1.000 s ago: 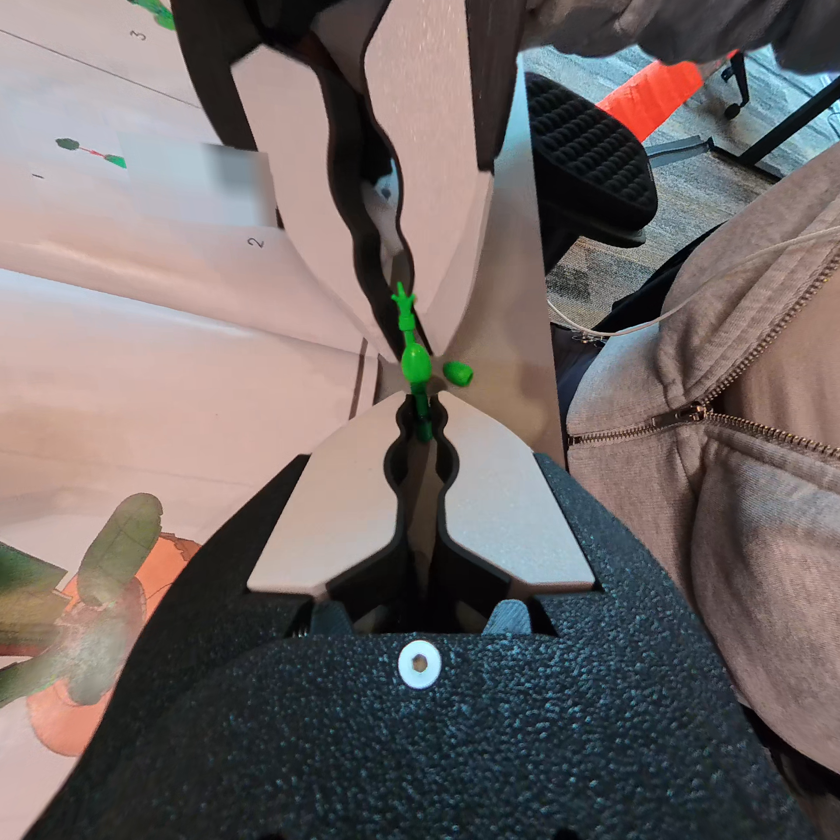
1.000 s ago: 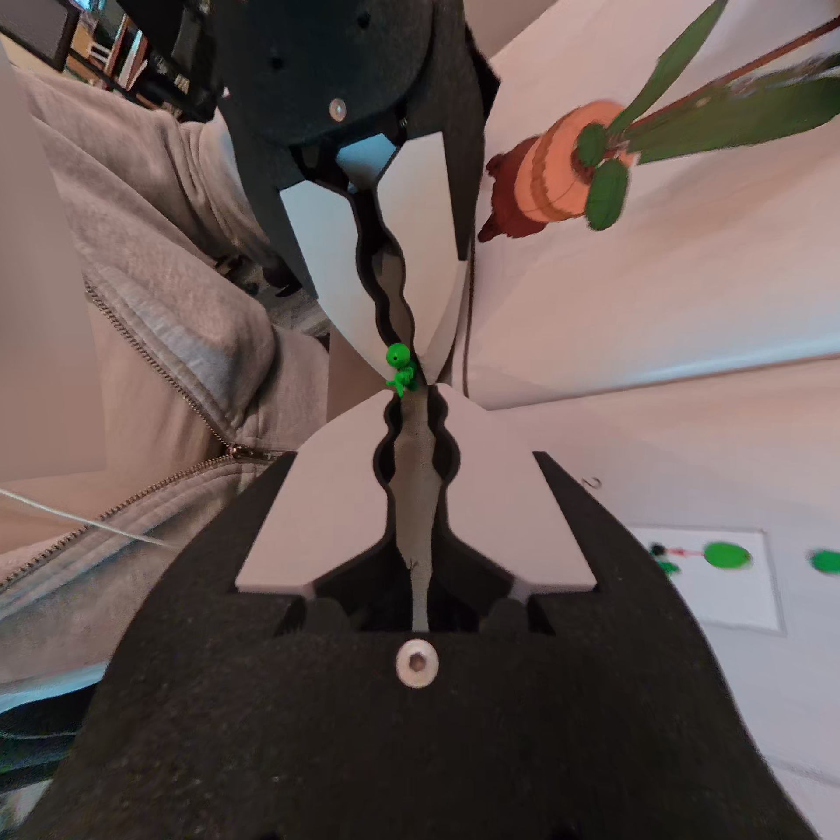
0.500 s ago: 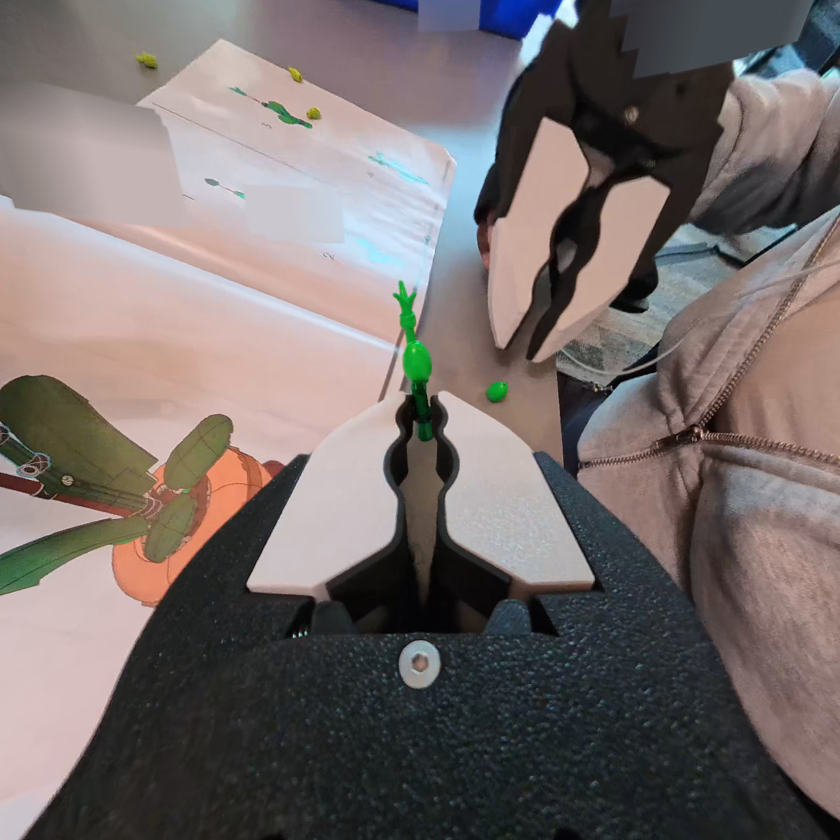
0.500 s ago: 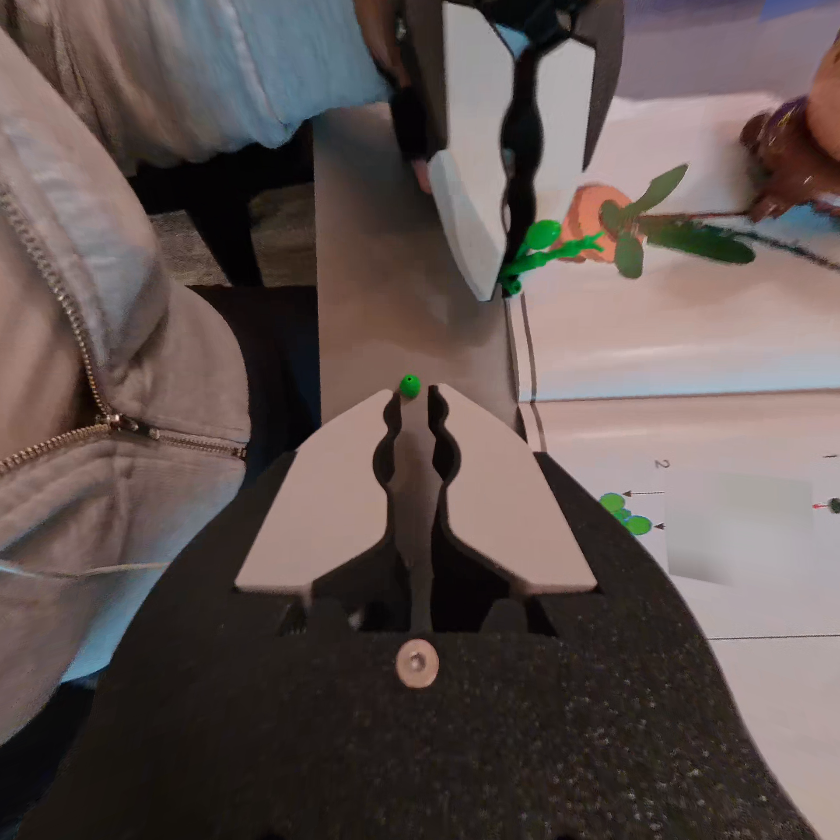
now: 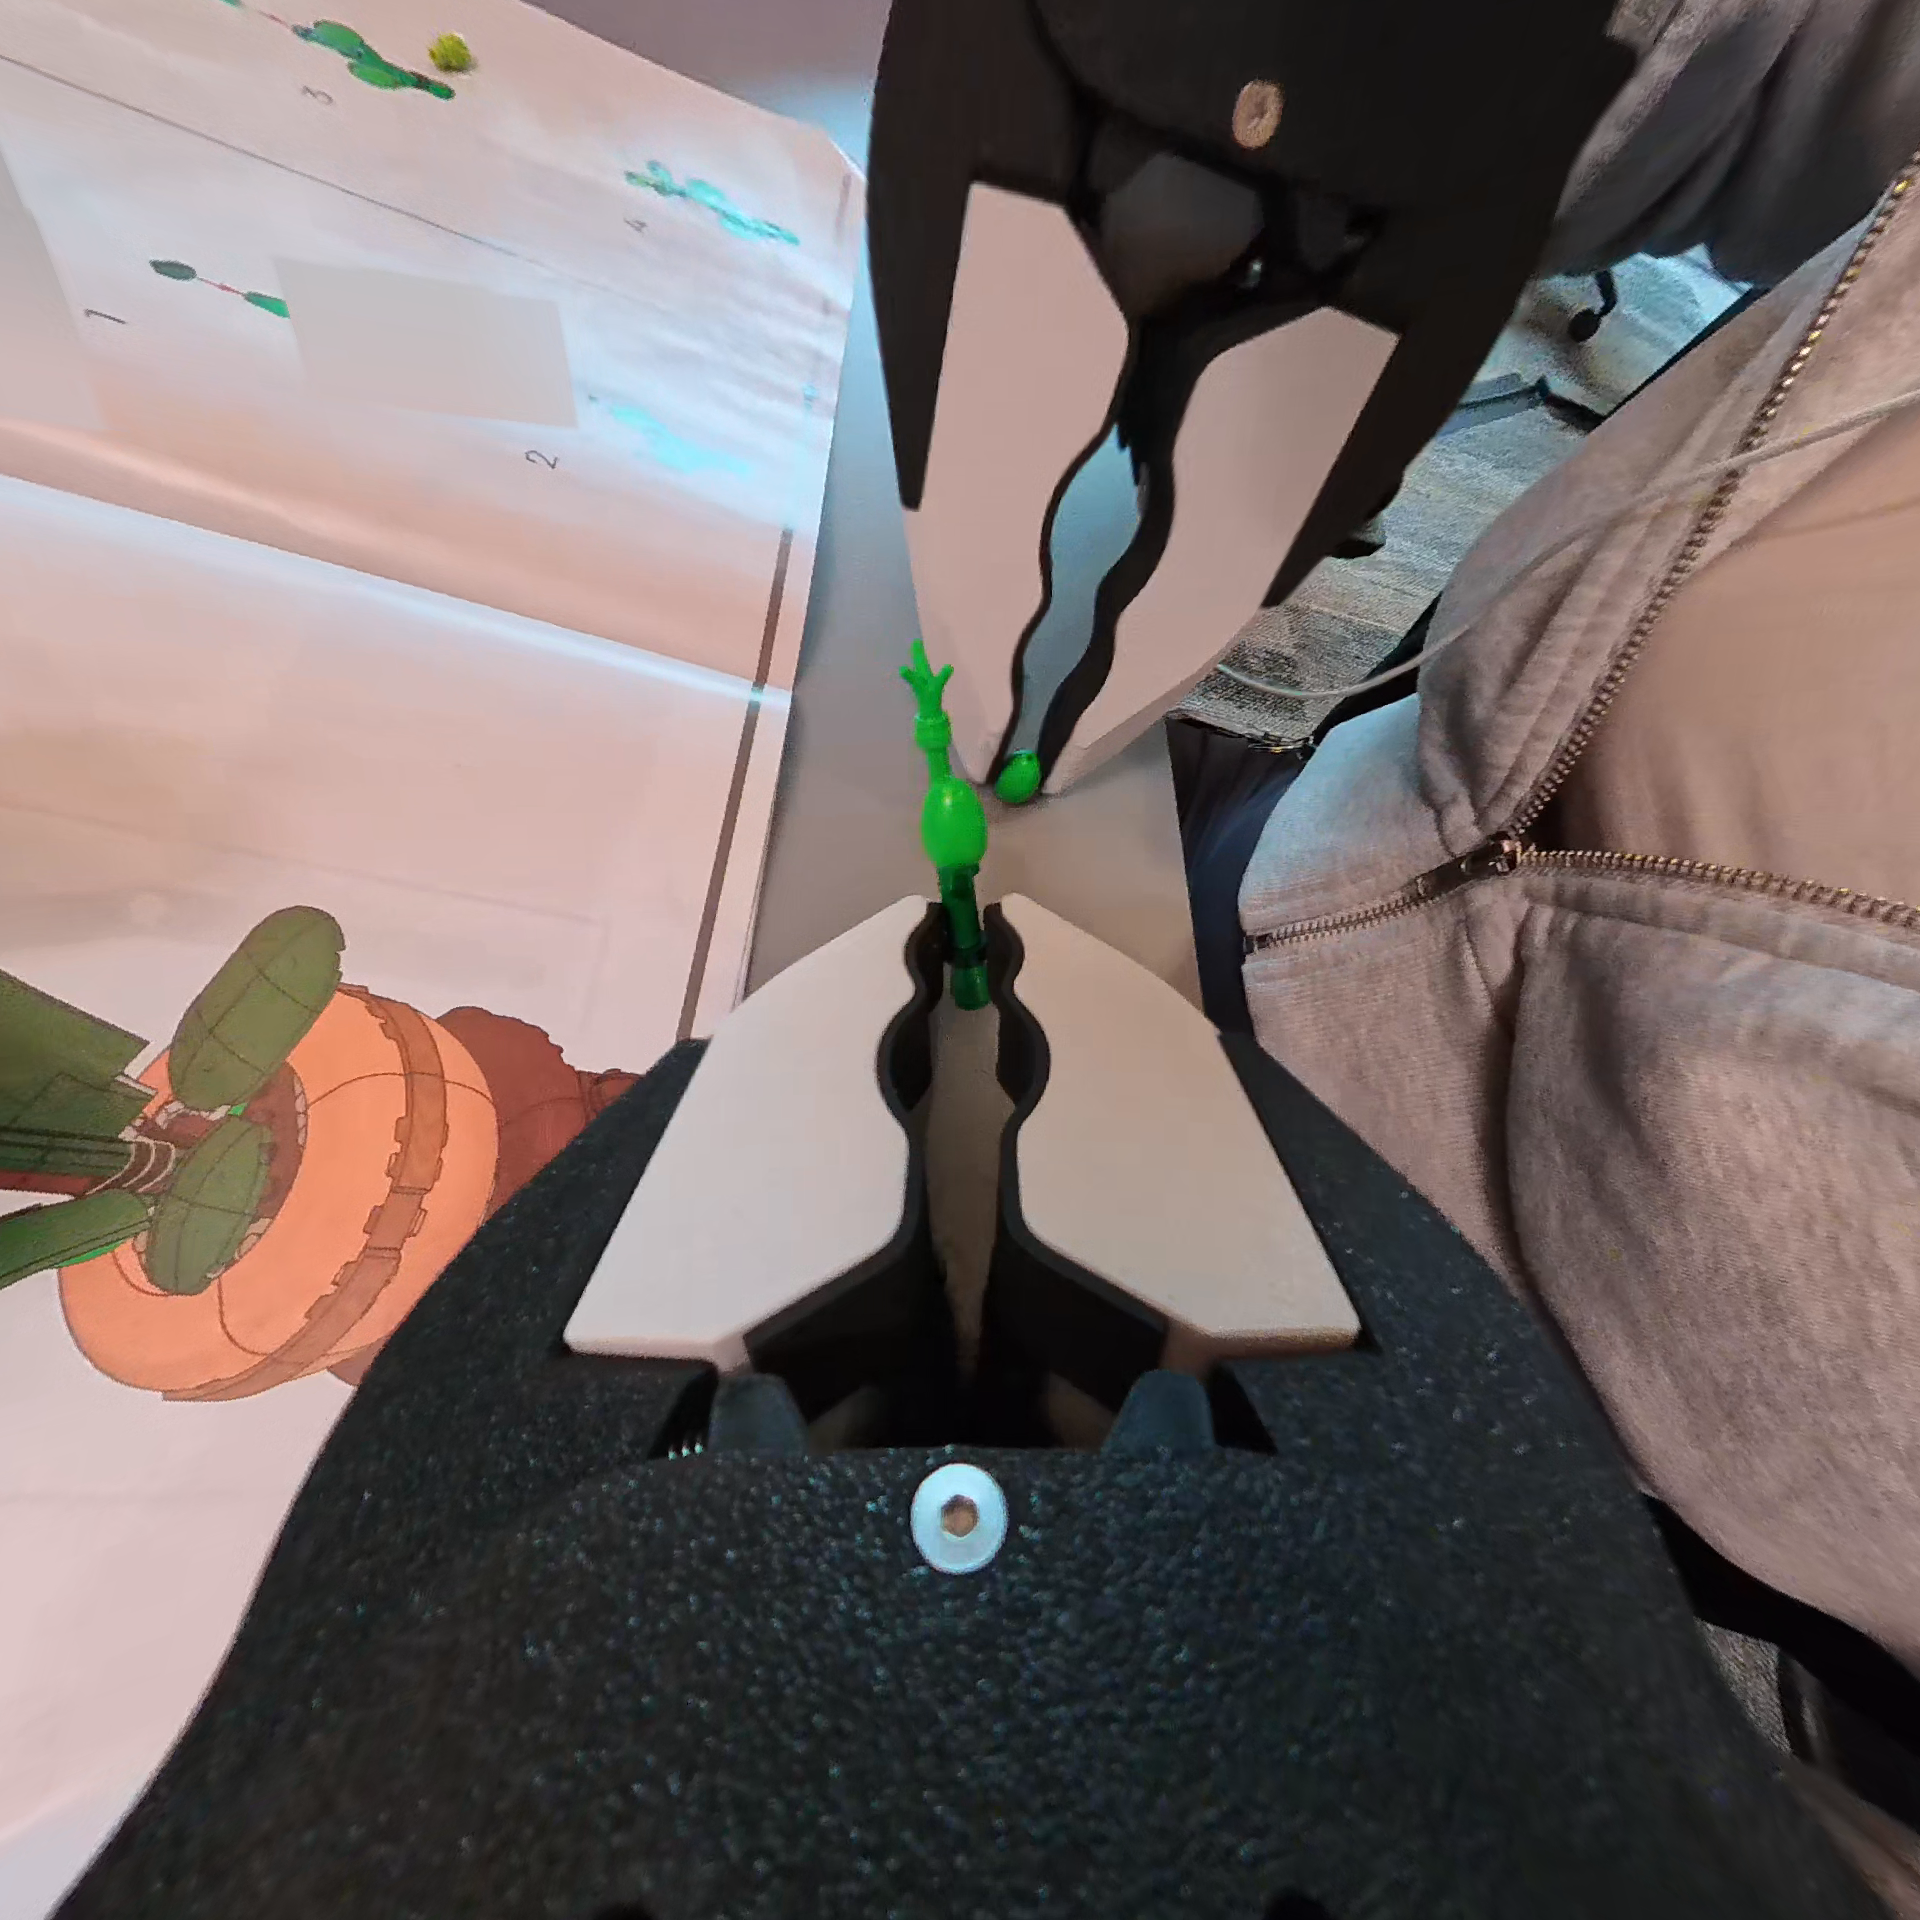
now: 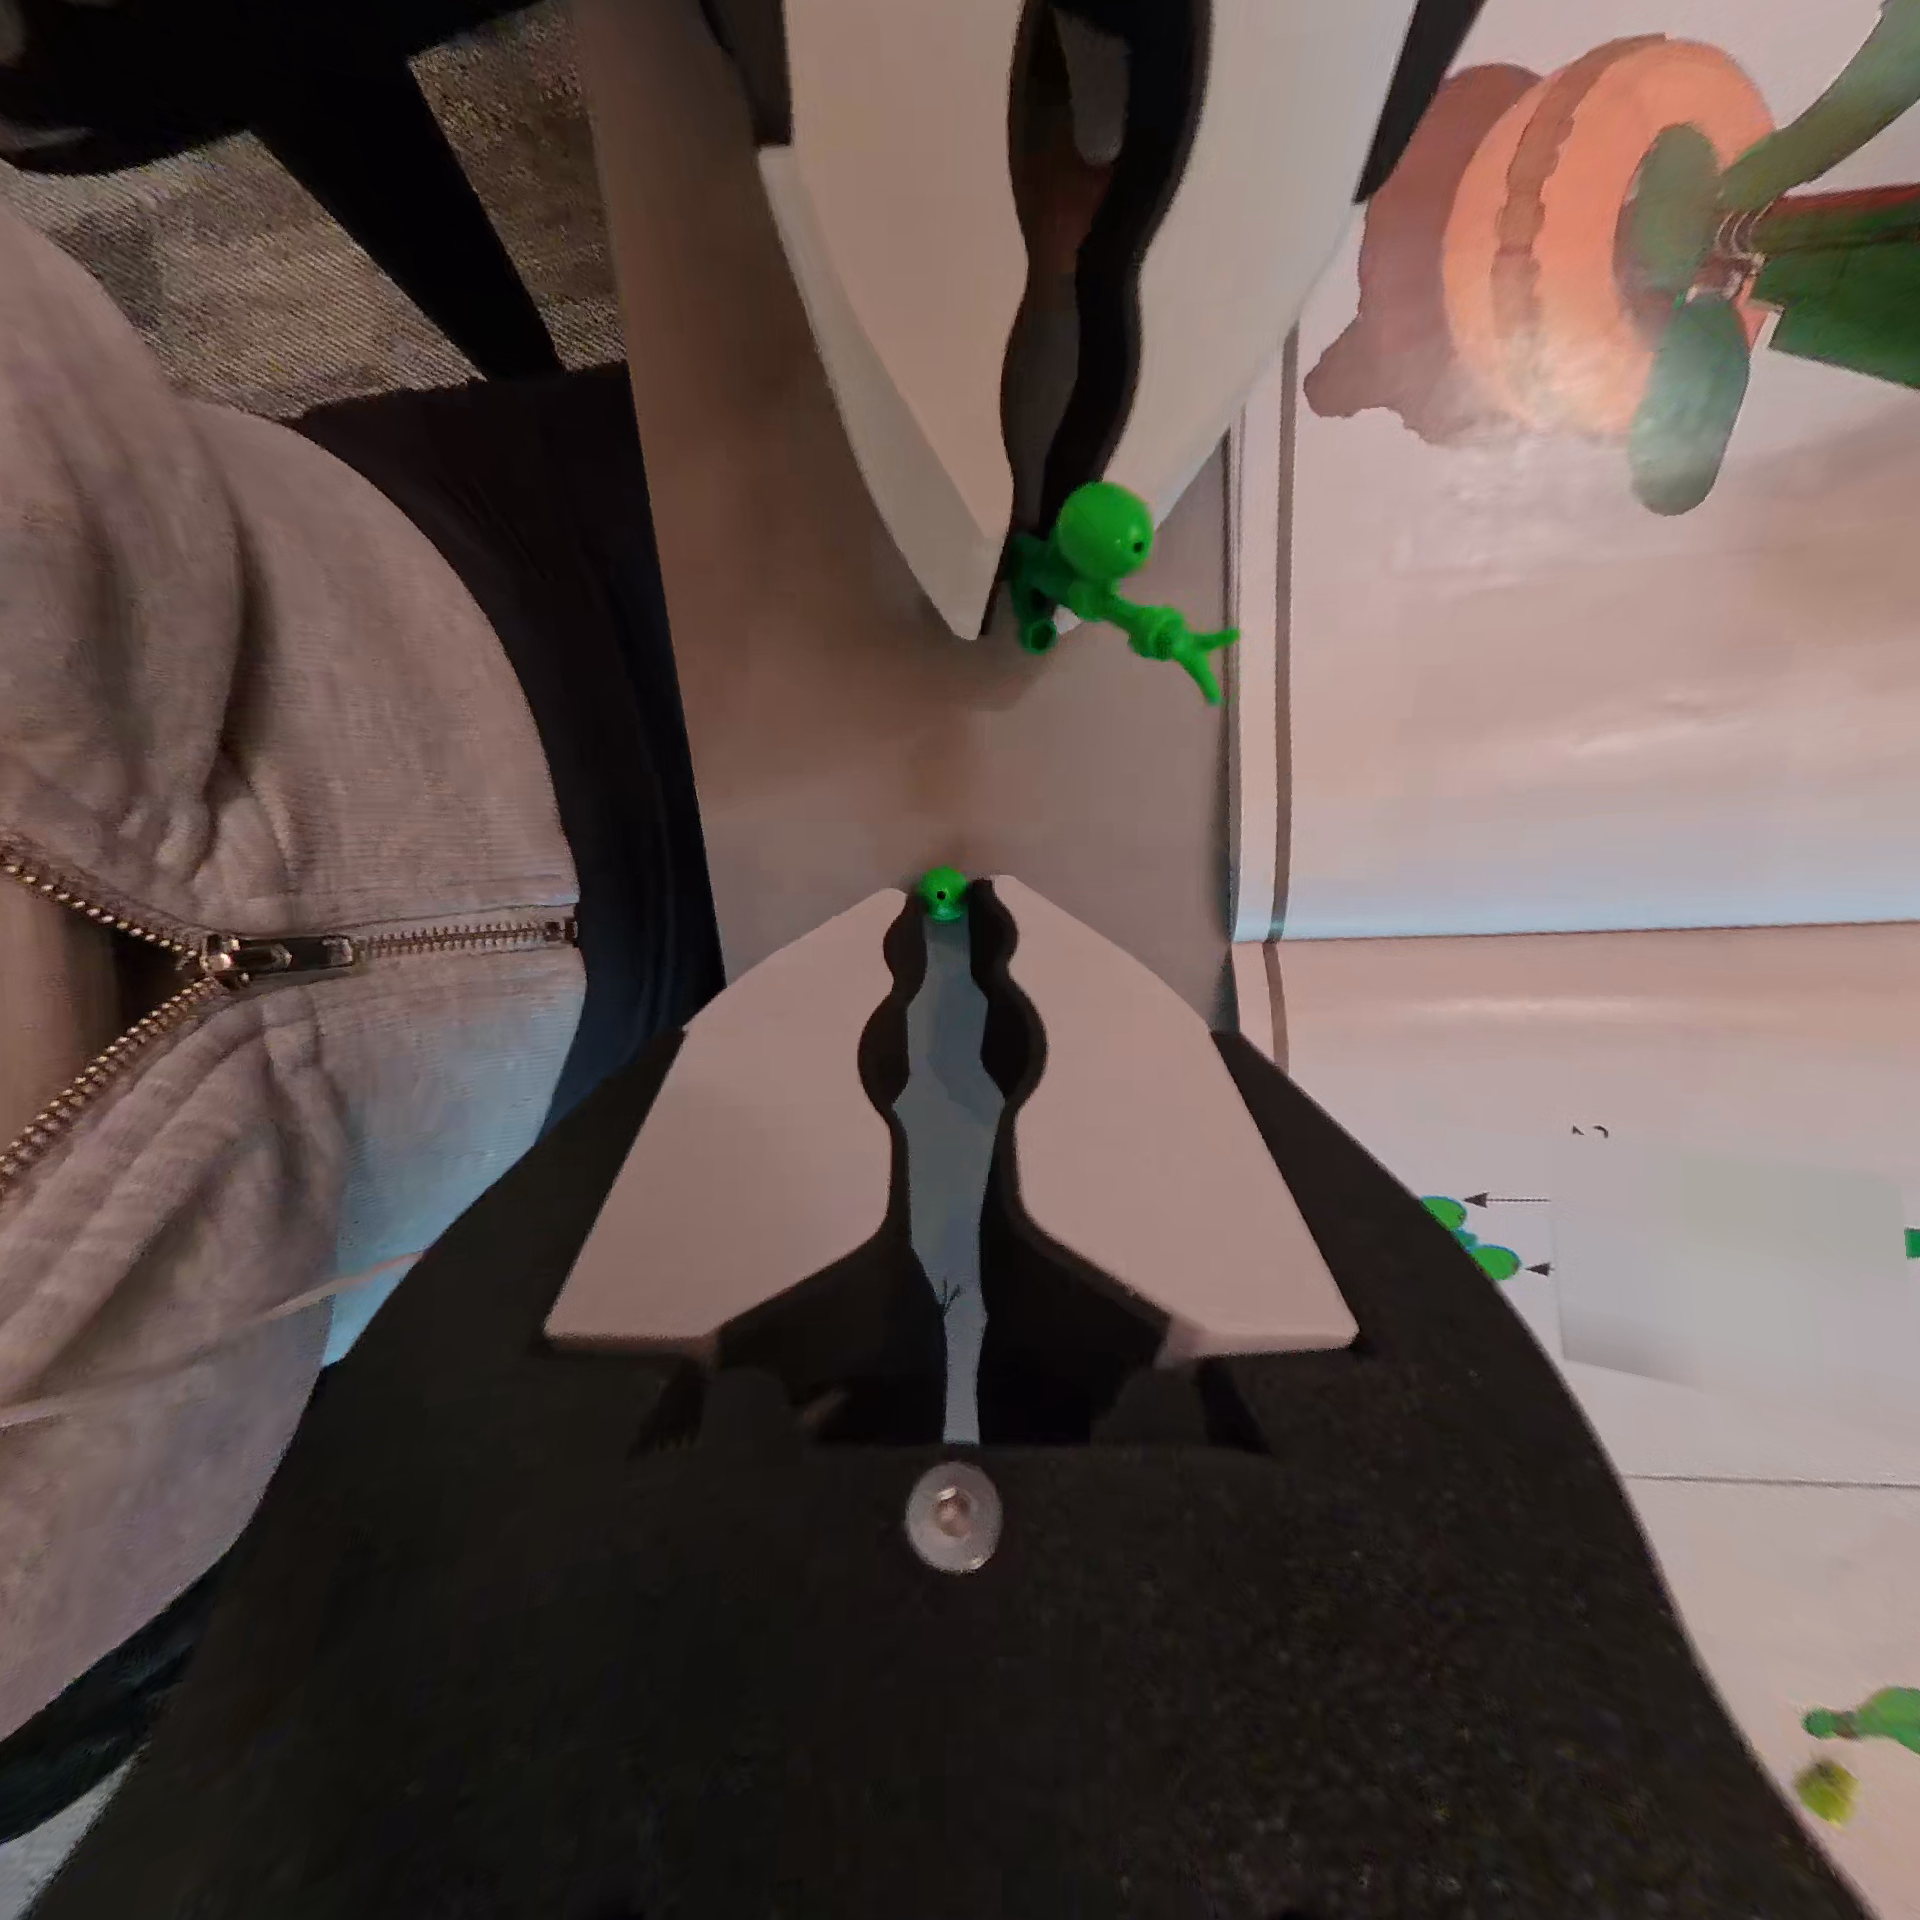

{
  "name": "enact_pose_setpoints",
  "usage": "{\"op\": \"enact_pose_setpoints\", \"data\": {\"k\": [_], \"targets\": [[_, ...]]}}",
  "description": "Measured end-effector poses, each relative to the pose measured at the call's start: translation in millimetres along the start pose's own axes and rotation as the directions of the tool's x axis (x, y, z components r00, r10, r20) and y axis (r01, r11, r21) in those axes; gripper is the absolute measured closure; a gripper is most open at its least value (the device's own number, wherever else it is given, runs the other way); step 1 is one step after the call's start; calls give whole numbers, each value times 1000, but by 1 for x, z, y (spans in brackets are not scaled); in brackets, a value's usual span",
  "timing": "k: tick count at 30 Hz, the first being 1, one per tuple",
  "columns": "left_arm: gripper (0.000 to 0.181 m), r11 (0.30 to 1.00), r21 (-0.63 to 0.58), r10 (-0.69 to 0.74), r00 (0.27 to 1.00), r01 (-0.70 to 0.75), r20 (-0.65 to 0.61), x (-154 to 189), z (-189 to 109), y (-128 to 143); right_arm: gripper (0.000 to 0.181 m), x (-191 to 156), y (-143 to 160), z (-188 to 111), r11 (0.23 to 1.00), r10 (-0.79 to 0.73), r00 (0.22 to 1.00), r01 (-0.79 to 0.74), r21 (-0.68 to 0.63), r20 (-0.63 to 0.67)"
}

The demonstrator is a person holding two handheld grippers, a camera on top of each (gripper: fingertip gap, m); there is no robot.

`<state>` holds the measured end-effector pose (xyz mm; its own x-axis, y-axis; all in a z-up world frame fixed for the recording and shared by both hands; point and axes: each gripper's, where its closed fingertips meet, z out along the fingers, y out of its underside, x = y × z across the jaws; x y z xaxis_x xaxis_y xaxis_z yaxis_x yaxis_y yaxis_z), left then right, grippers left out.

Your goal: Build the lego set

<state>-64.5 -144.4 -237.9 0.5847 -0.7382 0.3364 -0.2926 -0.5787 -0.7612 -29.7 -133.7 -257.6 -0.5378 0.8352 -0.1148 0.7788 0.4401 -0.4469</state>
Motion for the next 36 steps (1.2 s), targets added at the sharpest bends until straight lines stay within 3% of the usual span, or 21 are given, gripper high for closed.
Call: {"op": "enact_pose_setpoints", "data": {"k": [2, 4, 7, 10, 16, 28, 32, 36], "targets": [[175, 1000, 2, 5, 1000, -5, -24, 3, -1, 0, 173, 3, -1, -2, 999, 40, 999, -41, 36, 20], [175, 1000, 0, 13, 998, -14, -61, 6, -1, 0, 174, 1, -16, -9, 972, 126, 981, -152, 178, 148], [175, 999, 13, 42, 994, -41, -99, 8, -1, -4, 174, 3, -32, -21, 846, 296, 843, -449, 287, 449], [175, 997, 6, 83, 988, -83, -127, 14, 1, -3, 174, 1, -36, -18, 767, 357, 722, -589, 256, 593], [175, 995, -61, 71, 993, -77, -94, 10, 9, 3, 174, -3, -40, -14, 758, 376, 717, -602, 250, 587], [175, 998, -14, 52, 997, -53, -63, 6, 6, -3, 174, 5, -40, -12, 716, 397, 723, -630, 302, 566], [175, 999, 48, 10, 999, -8, -46, 2, 2, -11, 174, 11, -43, -17, 663, 407, 710, -662, 349, 575], [175, 982, 185, -31, 999, 36, -29, -3, -10, -25, 174, 20, -52, -28, 593, 375, 711, -677, 436, 595]]}}
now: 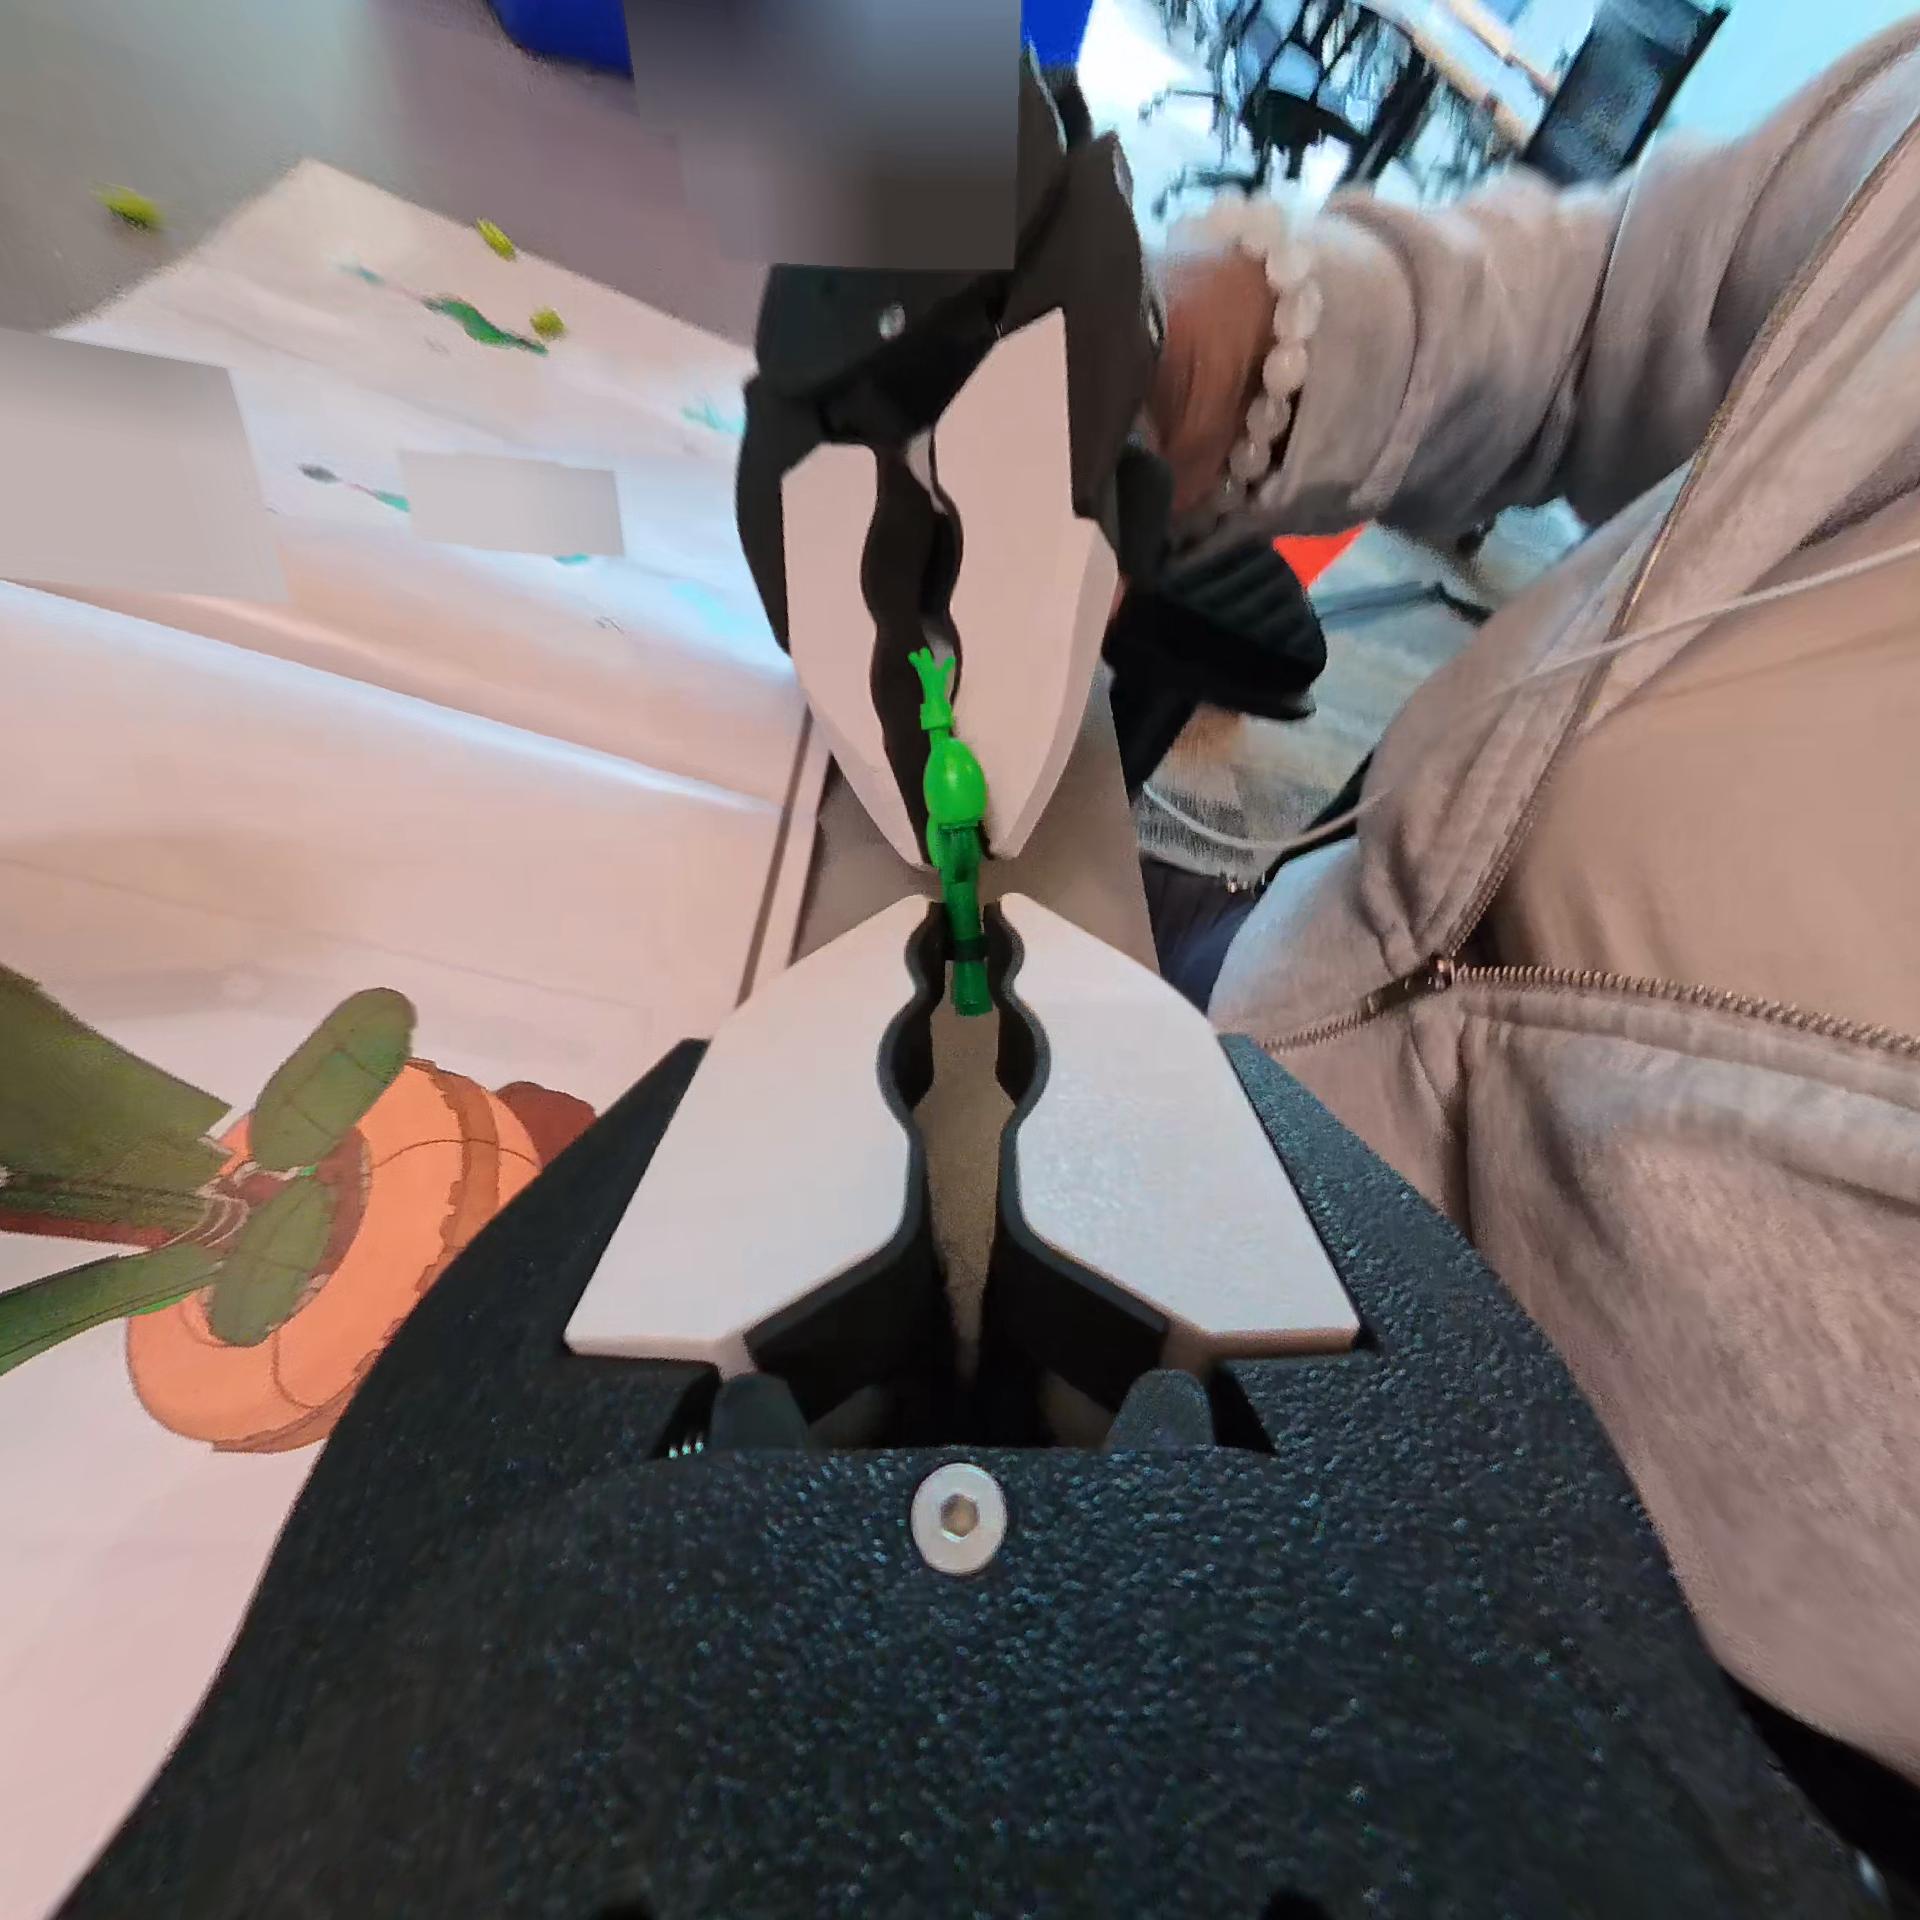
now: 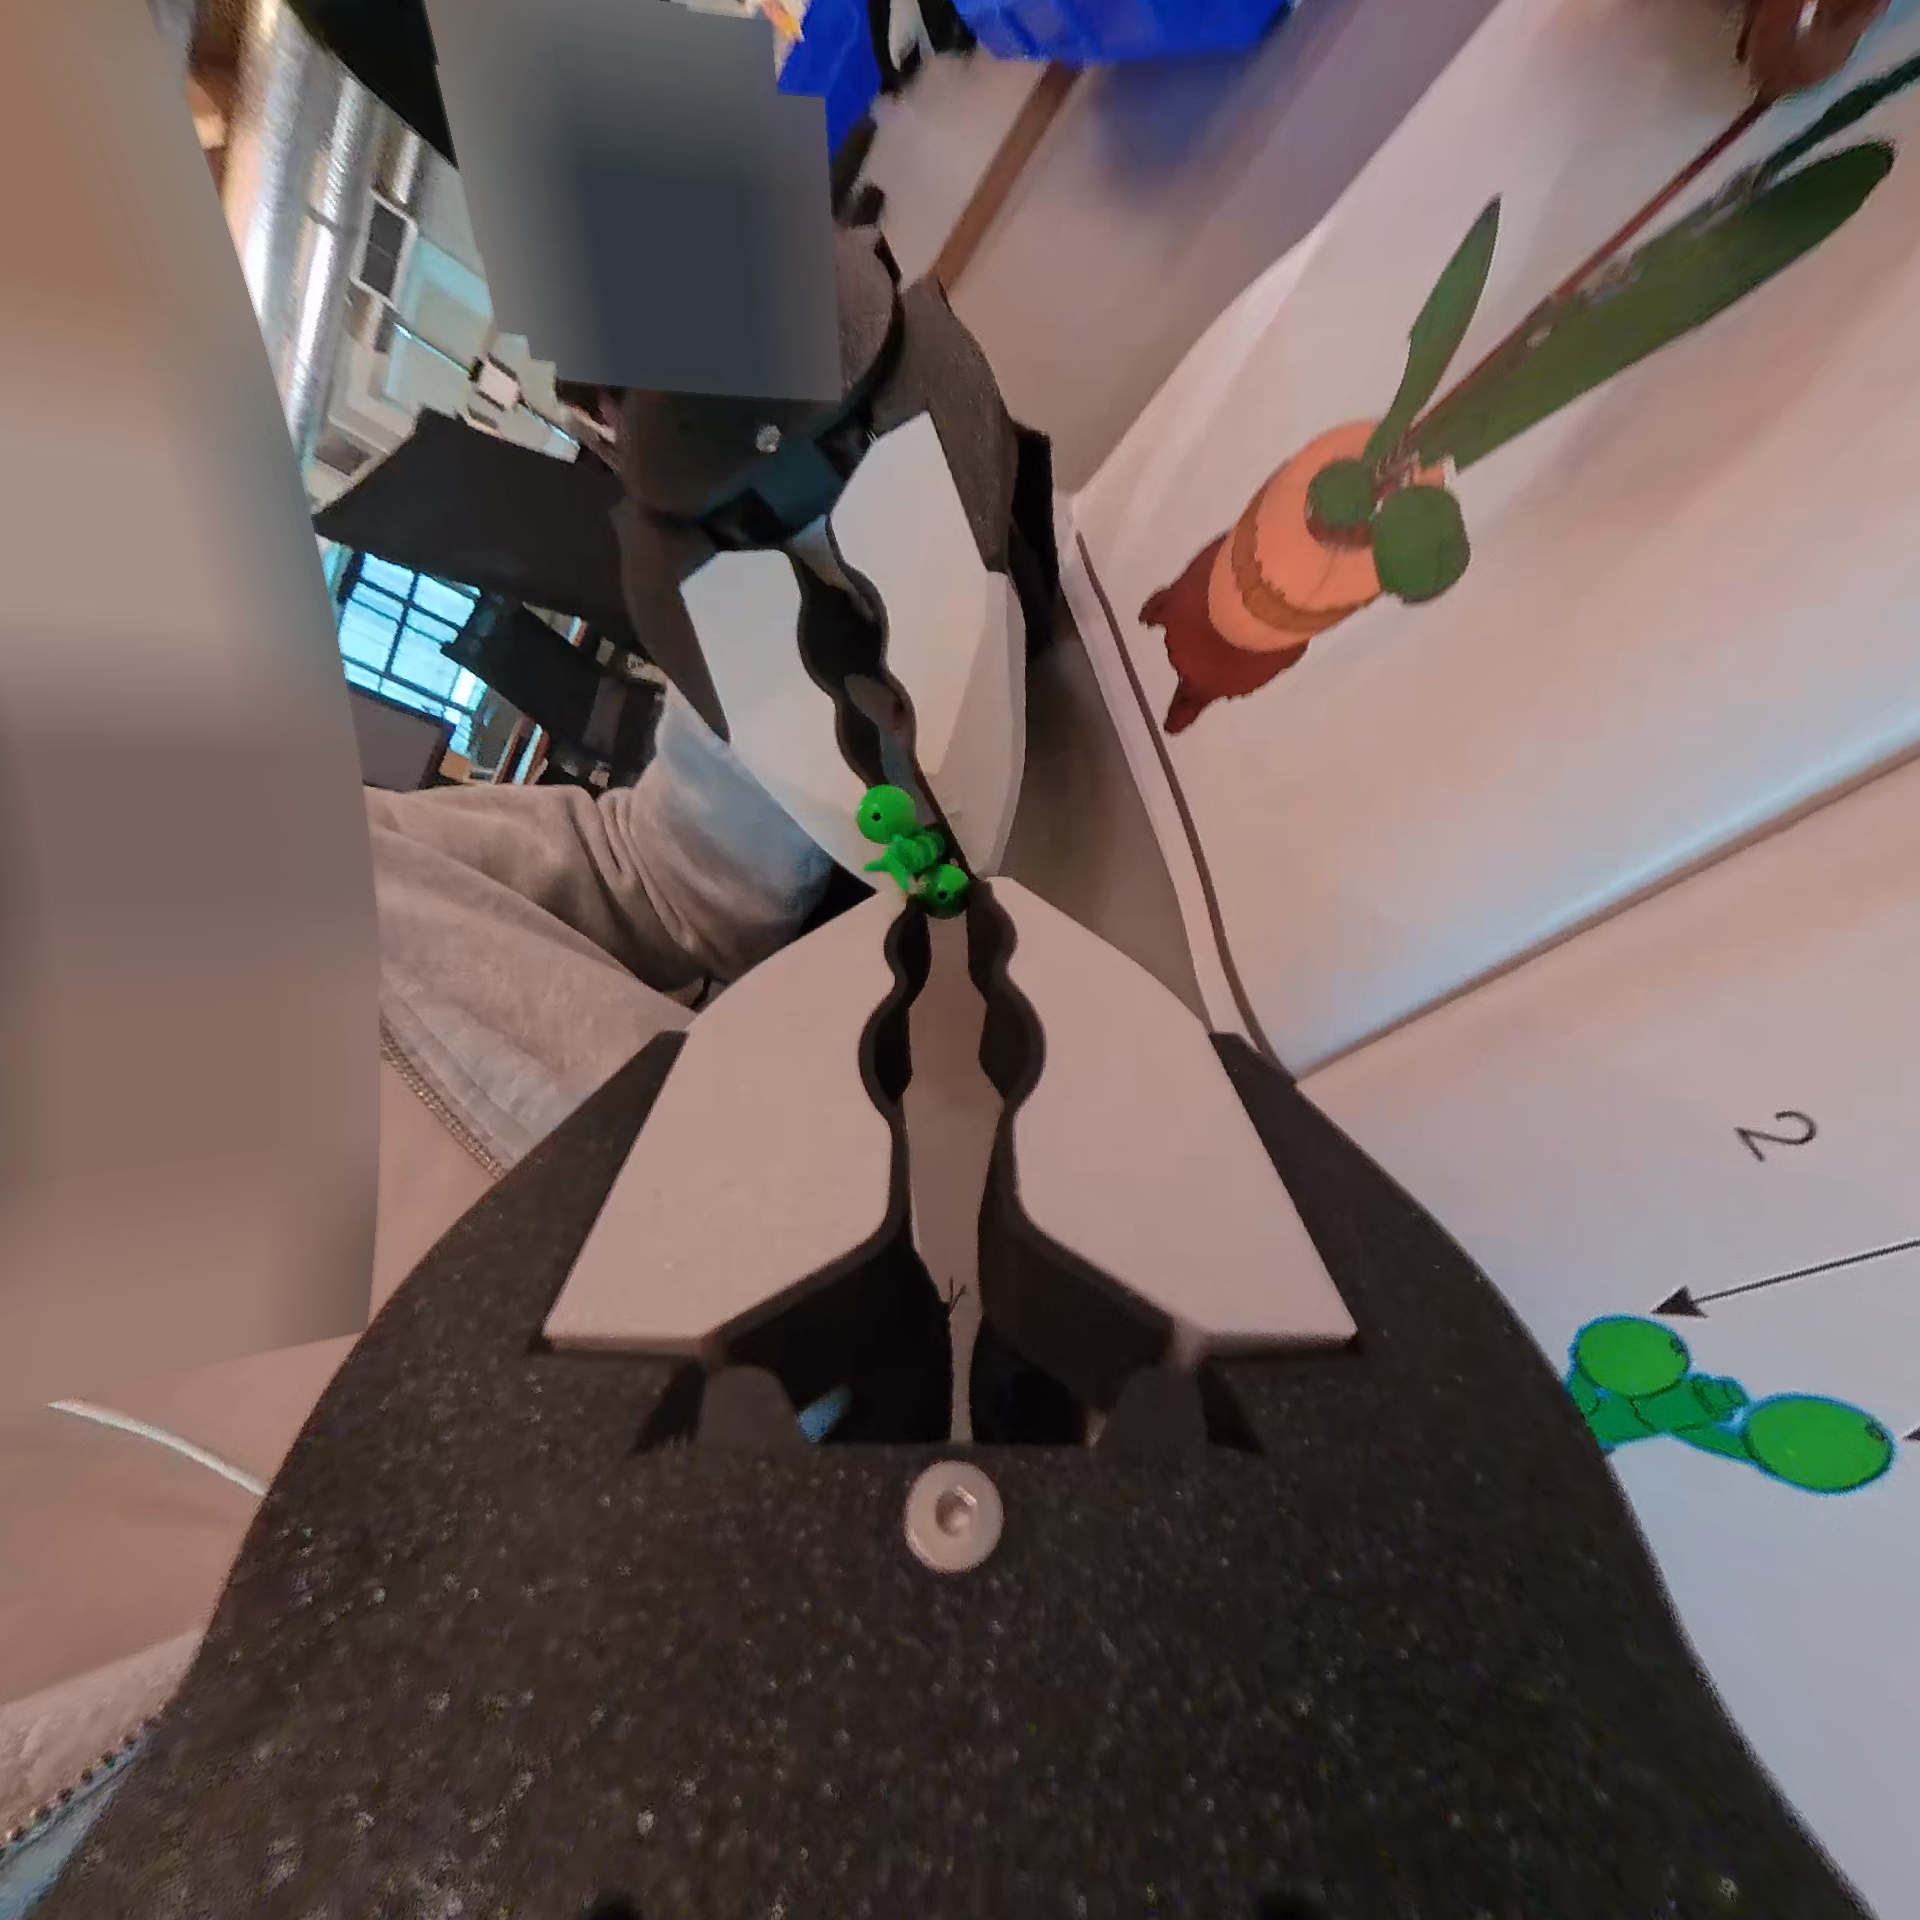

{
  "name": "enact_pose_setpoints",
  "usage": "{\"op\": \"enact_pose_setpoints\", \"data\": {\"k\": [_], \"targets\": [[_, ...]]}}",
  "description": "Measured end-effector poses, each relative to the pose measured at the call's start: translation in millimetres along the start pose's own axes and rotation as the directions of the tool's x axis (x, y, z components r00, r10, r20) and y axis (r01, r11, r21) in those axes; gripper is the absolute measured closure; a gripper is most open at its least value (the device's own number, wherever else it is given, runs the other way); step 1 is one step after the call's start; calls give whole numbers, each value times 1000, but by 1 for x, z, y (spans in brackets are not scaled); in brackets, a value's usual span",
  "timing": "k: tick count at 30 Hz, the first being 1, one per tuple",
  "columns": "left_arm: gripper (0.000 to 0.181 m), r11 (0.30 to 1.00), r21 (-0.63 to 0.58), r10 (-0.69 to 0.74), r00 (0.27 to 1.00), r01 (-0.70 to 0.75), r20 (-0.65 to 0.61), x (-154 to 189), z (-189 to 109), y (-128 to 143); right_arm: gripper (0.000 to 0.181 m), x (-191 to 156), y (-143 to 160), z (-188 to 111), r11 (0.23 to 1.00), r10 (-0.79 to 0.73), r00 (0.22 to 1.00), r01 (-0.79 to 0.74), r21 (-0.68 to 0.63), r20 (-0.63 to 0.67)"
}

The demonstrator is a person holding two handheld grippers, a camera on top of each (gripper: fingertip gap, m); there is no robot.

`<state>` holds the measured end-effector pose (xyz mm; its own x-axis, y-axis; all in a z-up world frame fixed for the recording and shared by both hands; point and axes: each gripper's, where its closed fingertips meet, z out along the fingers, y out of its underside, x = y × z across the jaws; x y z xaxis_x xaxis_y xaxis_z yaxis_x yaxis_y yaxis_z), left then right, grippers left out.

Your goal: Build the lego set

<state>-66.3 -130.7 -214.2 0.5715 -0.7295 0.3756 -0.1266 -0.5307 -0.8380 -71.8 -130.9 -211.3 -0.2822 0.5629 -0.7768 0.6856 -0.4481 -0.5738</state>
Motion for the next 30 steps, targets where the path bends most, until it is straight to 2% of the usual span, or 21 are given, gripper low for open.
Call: {"op": "enact_pose_setpoints", "data": {"k": [5, 13, 21, 25, 30], "targets": [[175, 994, 113, -18, 998, 11, 53, -6, -7, -13, 174, -2, -13, -2, 996, -17, 1000, 15, 83, 23], [176, 989, 145, -24, 997, 14, 67, -9, -10, -16, 174, 0, -12, 0, 997, -43, 999, 41, 64, 31], [176, 969, 246, -29, 995, 5, 92, -10, -19, -26, 174, -5, -25, 1, 986, -58, 997, 47, 159, 60], [176, 933, 360, -40, 995, 3, 97, -10, -30, -37, 174, -13, -38, 2, 968, -58, 994, 35, 247, 90], [176, 845, 534, -82, 992, 20, 93, -9, -45, -52, 174, -26, -55, 3, 934, -84, 987, 29, 357, 140]]}}
